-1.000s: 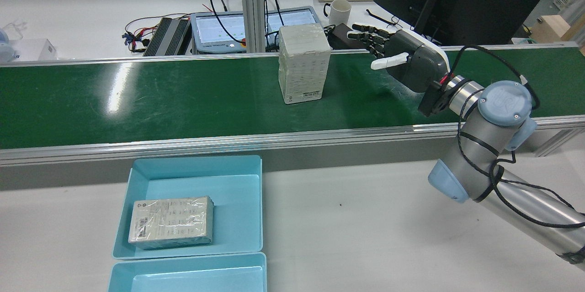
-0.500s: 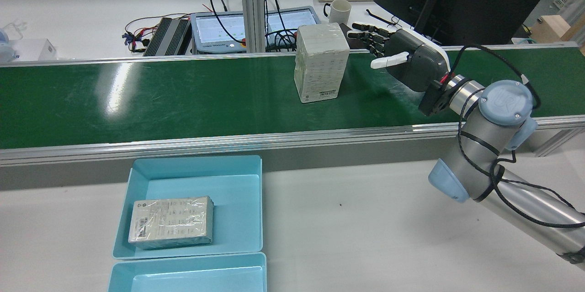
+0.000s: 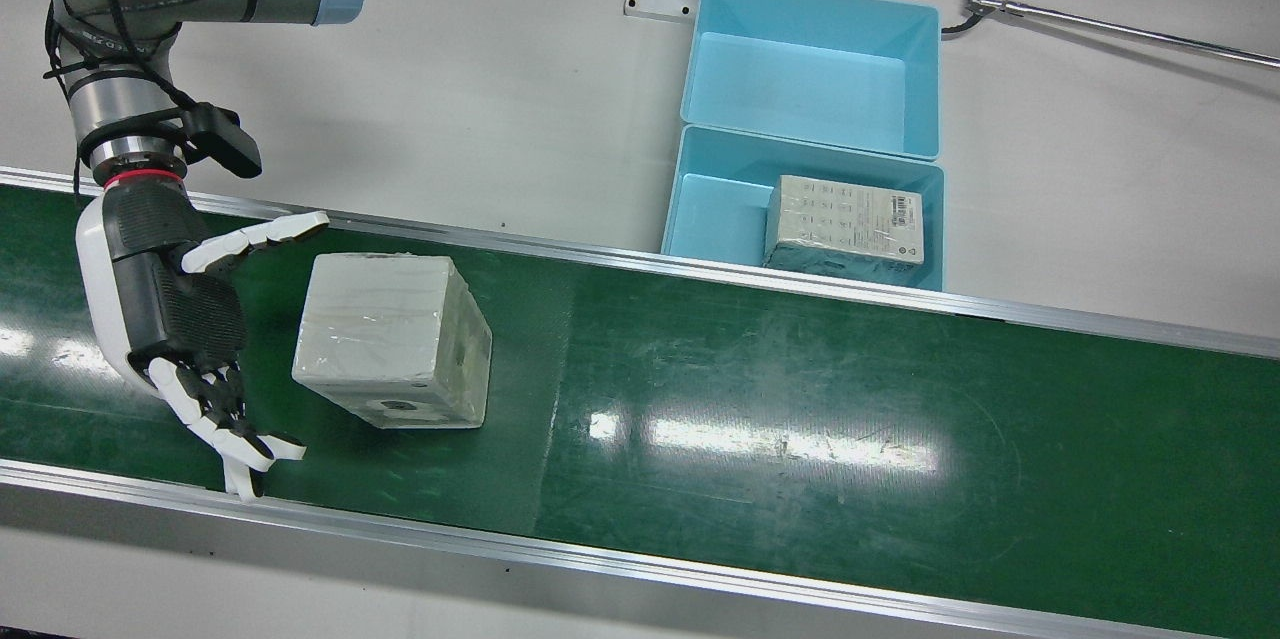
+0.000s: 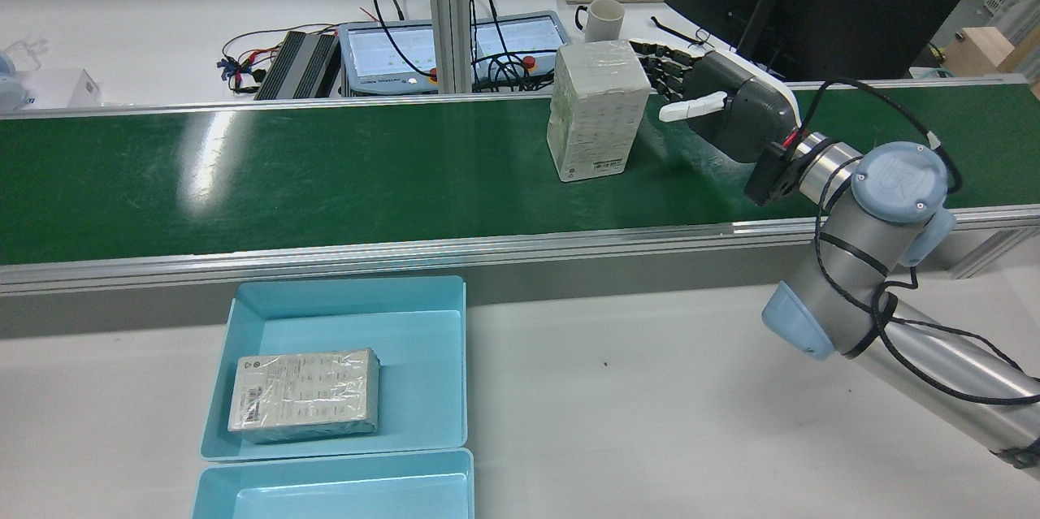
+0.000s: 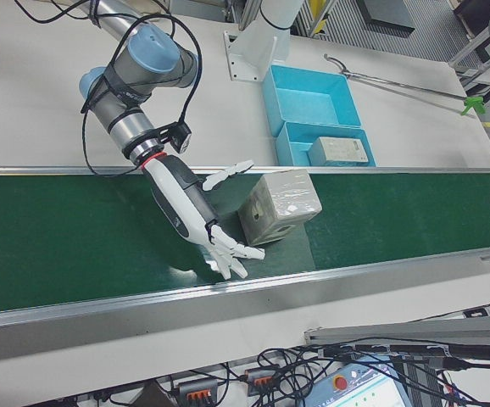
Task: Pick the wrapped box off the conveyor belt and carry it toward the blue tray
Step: 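Close the right hand around the white wrapped box and lift it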
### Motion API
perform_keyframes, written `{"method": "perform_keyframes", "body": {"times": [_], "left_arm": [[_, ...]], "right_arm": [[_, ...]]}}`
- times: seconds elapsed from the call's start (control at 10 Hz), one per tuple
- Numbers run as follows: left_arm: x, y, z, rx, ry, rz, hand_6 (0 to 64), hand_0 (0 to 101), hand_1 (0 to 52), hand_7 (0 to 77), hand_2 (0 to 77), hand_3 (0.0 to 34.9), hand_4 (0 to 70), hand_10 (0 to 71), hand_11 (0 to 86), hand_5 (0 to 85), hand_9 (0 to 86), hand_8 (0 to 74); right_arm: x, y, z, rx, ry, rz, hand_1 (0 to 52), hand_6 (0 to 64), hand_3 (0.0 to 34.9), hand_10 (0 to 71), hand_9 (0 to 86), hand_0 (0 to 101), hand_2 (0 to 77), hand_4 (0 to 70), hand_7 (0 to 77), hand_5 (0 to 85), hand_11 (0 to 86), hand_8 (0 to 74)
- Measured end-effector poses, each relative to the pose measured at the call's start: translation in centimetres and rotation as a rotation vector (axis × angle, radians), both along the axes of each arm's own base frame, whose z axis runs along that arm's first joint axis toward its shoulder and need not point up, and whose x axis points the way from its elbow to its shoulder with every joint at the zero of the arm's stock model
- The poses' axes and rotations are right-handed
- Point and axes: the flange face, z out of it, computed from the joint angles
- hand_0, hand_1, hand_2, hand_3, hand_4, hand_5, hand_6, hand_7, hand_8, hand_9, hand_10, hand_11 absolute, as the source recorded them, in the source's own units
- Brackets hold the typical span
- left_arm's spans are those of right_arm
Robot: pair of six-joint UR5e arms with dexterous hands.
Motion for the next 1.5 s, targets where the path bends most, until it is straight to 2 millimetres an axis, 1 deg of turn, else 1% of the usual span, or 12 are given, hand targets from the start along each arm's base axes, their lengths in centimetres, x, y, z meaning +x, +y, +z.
{"method": "perform_keyframes", "body": {"times": [0.6, 0.7, 0.8, 0.9, 1.0, 1.1, 1.2, 1.3, 1.4, 1.5], "left_arm": [[0.0, 0.0, 0.0, 0.000, 0.000, 0.000, 0.5, 0, 0.0, 0.5, 1.1, 0.0, 0.0, 0.0, 0.5, 1.1, 0.5, 0.5], [0.0, 0.0, 0.0, 0.000, 0.000, 0.000, 0.5, 0, 0.0, 0.5, 1.1, 0.0, 0.0, 0.0, 0.5, 1.1, 0.5, 0.5], [0.0, 0.0, 0.0, 0.000, 0.000, 0.000, 0.0, 0, 0.0, 0.5, 1.1, 0.0, 0.0, 0.0, 0.5, 1.1, 0.5, 0.5], [0.0, 0.0, 0.0, 0.000, 0.000, 0.000, 0.5, 0, 0.0, 0.5, 1.1, 0.0, 0.0, 0.0, 0.5, 1.1, 0.5, 0.5], [0.0, 0.0, 0.0, 0.000, 0.000, 0.000, 0.5, 0, 0.0, 0.5, 0.5, 0.0, 0.0, 0.5, 0.5, 1.1, 0.5, 0.5], [0.0, 0.0, 0.0, 0.000, 0.000, 0.000, 0.0, 0, 0.0, 0.5, 0.5, 0.0, 0.0, 0.0, 0.5, 1.1, 0.5, 0.5], [0.0, 0.0, 0.0, 0.000, 0.000, 0.000, 0.0, 0, 0.0, 0.5, 0.5, 0.0, 0.0, 0.0, 0.5, 1.1, 0.5, 0.5], [0.0, 0.0, 0.0, 0.000, 0.000, 0.000, 0.0, 0, 0.0, 0.5, 1.1, 0.0, 0.0, 0.0, 0.5, 1.1, 0.5, 0.5], [0.0, 0.0, 0.0, 0.000, 0.000, 0.000, 0.5, 0, 0.0, 0.5, 1.1, 0.0, 0.0, 0.5, 0.5, 1.1, 0.5, 0.5], [0.0, 0.0, 0.0, 0.000, 0.000, 0.000, 0.5, 0, 0.0, 0.5, 1.1, 0.0, 0.0, 0.5, 0.5, 1.1, 0.5, 0.5]], "right_arm": [[0.4, -0.1, -0.1, 0.000, -0.007, 0.004, 12.0, 8.2, 0.0, 0.0, 6.5, 47, 8.7, 12.5, 21.3, 13.6, 1.1, 5.5], [0.6, -0.2, -0.2, 0.001, -0.007, 0.006, 12.0, 10.9, 0.0, 0.5, 9.8, 46, 9.8, 15.8, 26.7, 16.4, 1.1, 8.2], [0.9, -0.3, -0.2, 0.001, -0.007, 0.010, 12.0, 10.9, 0.0, 0.5, 9.8, 46, 9.8, 15.8, 26.7, 16.4, 1.1, 8.2], [1.1, -0.3, -0.2, 0.001, -0.008, 0.013, 11.5, 22.9, 0.0, 4.9, 25.1, 50, 16.4, 24.0, 39.3, 25.6, 0.5, 22.4], [1.3, -0.4, -0.2, 0.000, -0.010, 0.015, 10.4, 25.1, 0.1, 11.4, 33.3, 50, 12.0, 25.6, 42.0, 29.5, 1.1, 30.0], [1.5, -0.5, -0.3, -0.001, -0.012, 0.019, 6.5, 31.6, 0.1, 19.6, 43.6, 52, 6.0, 27.3, 49.6, 36.5, 18.5, 42.0], [1.8, -0.5, -0.5, 0.001, -0.014, 0.024, 6.5, 31.6, 0.1, 19.6, 43.6, 52, 6.0, 27.3, 49.6, 36.5, 18.5, 42.0], [2.3, -0.5, -1.1, 0.008, -0.018, 0.029, 3.3, 33.8, 0.0, 21.8, 48.0, 52, 8.7, 27.3, 54.0, 37.6, 30.0, 45.8], [2.9, -0.2, -2.1, 0.015, -0.020, 0.036, 1.1, 34.9, 0.0, 23.5, 55.1, 50, 16.4, 24.0, 60.5, 40.9, 36.5, 49.6], [3.6, 0.4, -3.4, 0.020, -0.017, 0.042, 1.1, 34.9, 0.0, 23.5, 55.1, 50, 16.4, 24.0, 60.5, 40.9, 36.5, 49.6]]}}
